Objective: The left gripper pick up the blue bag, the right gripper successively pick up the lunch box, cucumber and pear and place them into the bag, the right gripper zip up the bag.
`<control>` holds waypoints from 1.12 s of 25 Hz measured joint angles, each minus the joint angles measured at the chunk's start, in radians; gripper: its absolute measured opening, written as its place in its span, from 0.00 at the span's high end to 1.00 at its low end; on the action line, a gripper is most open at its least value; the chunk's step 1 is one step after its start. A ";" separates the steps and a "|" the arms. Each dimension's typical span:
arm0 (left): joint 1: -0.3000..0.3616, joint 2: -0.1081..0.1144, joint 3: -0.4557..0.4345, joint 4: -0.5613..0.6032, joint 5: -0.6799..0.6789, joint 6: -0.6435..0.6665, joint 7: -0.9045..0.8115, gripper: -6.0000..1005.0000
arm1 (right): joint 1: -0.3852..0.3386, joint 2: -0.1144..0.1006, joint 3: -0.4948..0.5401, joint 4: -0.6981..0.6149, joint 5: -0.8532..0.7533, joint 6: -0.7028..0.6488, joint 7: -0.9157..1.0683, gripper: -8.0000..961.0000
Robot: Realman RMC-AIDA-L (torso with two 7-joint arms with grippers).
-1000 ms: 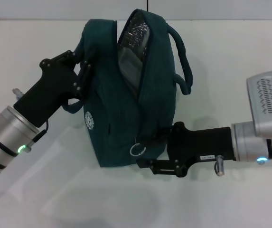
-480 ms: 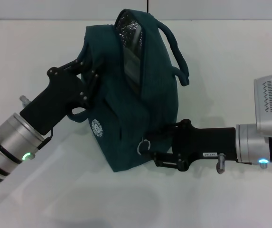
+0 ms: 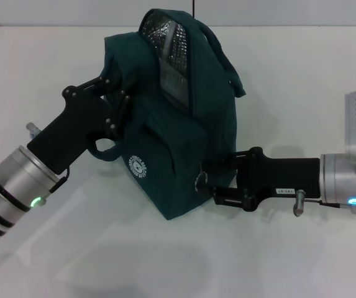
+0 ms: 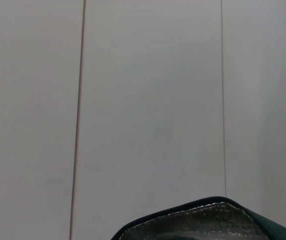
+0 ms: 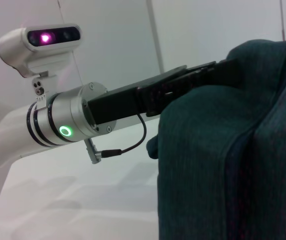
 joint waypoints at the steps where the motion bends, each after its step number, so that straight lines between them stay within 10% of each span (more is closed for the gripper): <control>1: 0.000 0.000 0.000 0.000 0.000 0.000 0.007 0.84 | -0.001 -0.002 0.001 0.000 0.000 -0.001 0.000 0.57; 16: 0.003 -0.001 0.000 0.000 -0.001 0.002 0.021 0.84 | -0.035 -0.053 0.085 0.009 -0.055 -0.129 0.027 0.59; 28: -0.003 -0.001 0.000 0.000 0.007 -0.002 0.021 0.84 | -0.030 -0.012 0.121 0.010 -0.135 -0.099 0.018 0.61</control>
